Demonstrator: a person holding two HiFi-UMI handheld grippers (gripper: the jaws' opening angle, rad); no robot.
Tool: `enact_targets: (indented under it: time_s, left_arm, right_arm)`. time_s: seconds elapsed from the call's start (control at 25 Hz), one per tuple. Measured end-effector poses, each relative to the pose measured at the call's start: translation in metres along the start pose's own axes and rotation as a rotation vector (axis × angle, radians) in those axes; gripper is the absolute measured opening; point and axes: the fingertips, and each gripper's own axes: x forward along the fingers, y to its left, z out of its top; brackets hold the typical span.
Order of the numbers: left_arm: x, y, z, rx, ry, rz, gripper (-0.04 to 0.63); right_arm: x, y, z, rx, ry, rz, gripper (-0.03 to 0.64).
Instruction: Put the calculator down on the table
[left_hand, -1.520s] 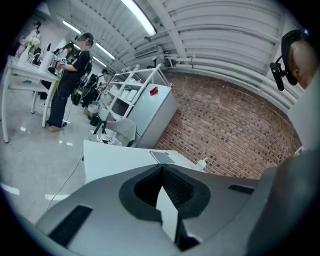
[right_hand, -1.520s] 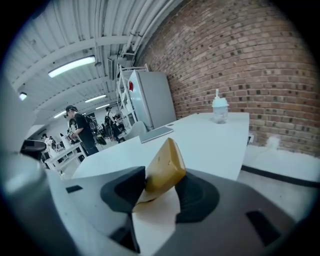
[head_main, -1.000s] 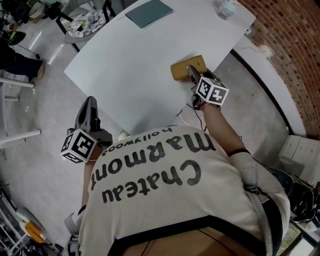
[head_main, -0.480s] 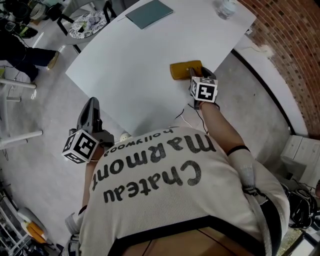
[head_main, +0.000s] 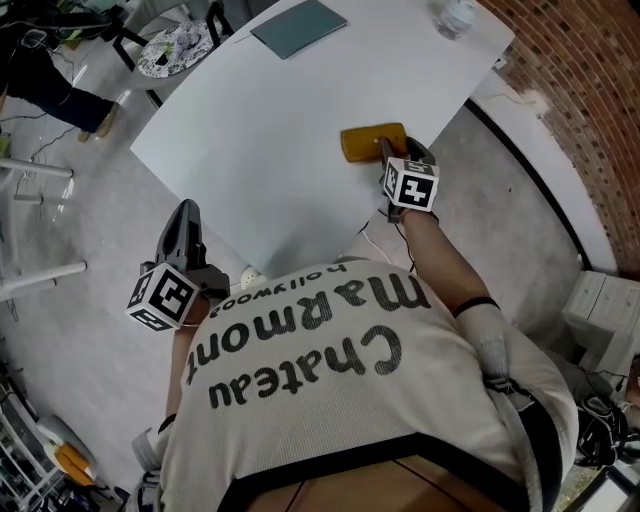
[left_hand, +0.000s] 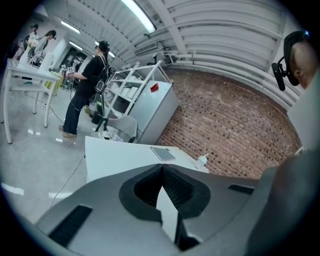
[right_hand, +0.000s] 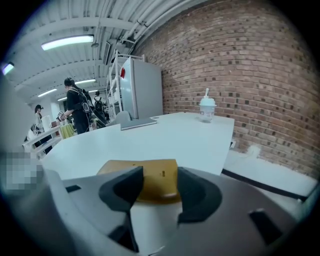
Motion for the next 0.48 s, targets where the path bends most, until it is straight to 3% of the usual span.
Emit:
enact_targets:
  time_s: [0.32,0.48]
  left_arm:
    - [0.004,0.002,-0.029,0.008,0.106,0.053,0.002]
    - [0.011,0.004,-0.025,0.024,0.135,0.049,0.002]
  right_arm:
    - [-0.001,-0.009,-0.003,-0.004,0.002,0.019,0.221]
    - [0.001,-0.004,0.0,-0.003,0.008,0.027,0.22]
